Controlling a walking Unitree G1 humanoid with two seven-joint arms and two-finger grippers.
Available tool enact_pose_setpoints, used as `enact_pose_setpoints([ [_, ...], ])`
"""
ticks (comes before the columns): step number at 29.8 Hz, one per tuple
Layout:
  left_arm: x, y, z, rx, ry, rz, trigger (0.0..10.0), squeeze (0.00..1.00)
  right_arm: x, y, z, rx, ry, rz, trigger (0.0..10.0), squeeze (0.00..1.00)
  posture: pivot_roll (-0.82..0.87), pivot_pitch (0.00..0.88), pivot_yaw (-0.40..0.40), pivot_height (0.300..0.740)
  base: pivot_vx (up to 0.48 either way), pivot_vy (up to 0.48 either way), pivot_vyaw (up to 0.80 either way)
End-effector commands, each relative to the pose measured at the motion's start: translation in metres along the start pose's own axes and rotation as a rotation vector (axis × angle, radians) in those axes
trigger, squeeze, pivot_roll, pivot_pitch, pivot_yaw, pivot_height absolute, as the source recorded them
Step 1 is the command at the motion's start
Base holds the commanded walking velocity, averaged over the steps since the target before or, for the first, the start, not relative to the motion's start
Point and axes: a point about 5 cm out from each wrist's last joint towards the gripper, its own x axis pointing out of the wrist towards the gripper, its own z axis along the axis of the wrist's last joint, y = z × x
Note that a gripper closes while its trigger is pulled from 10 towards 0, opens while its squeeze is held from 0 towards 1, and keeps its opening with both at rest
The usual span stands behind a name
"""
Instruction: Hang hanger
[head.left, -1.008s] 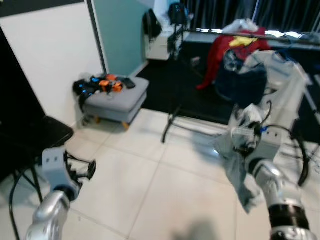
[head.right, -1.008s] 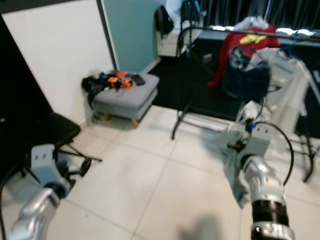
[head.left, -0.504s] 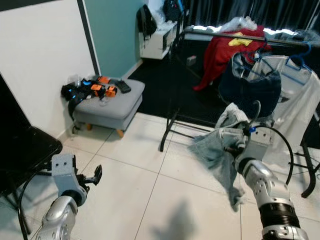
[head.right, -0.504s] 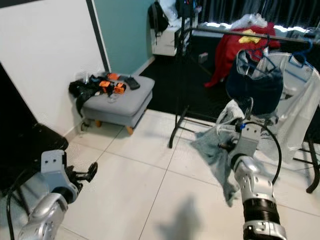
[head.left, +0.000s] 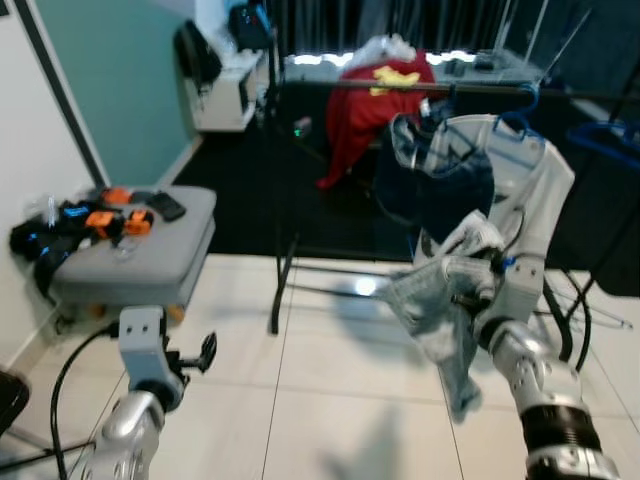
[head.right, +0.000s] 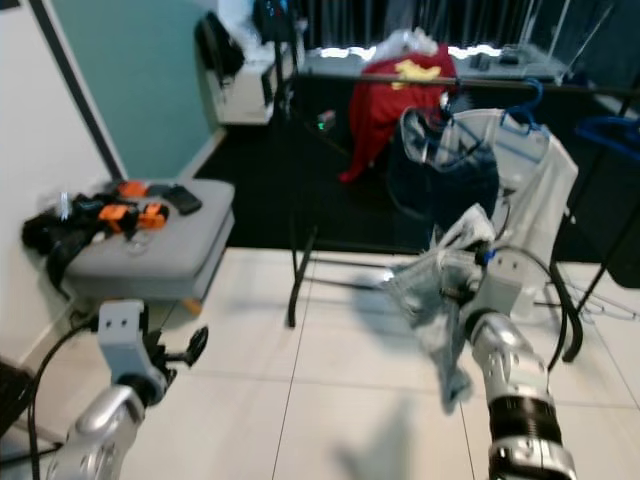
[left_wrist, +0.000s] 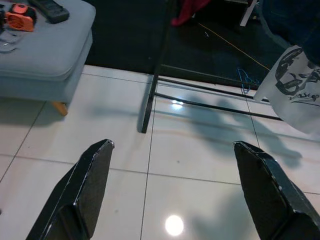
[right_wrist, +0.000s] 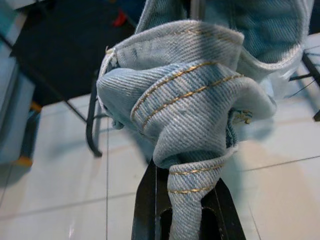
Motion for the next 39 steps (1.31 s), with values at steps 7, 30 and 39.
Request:
enact_pose_setpoints([
  [7, -0.002, 0.006, -0.006, -0.013, 0.024, 0.034, 10.0, 0.00, 0.001, 0.017, 0.005, -0.011, -0.031, 0.084, 10.0, 0.00, -0.11, 0.000, 0.028, 0.736, 0.480, 0.000, -0.54],
  [30, -0.001, 0.010, -0.009, -0.027, 0.036, 0.087, 10.0, 0.00, -0.020, 0.071, -0.009, -0.153, 0.091, 0.571, 10.0, 0.00, -0.11, 0.000, 0.025, 0.736, 0.326, 0.000, 0.00],
  [39, 0.000, 0.010, -0.010, -0.024, 0.041, 0.090, 10.0, 0.00, -0.032, 0.086, -0.006, -0.198, 0.124, 0.721, 10.0, 0.00, -0.12, 0.000, 0.027, 0.736, 0.142, 0.000, 0.00],
])
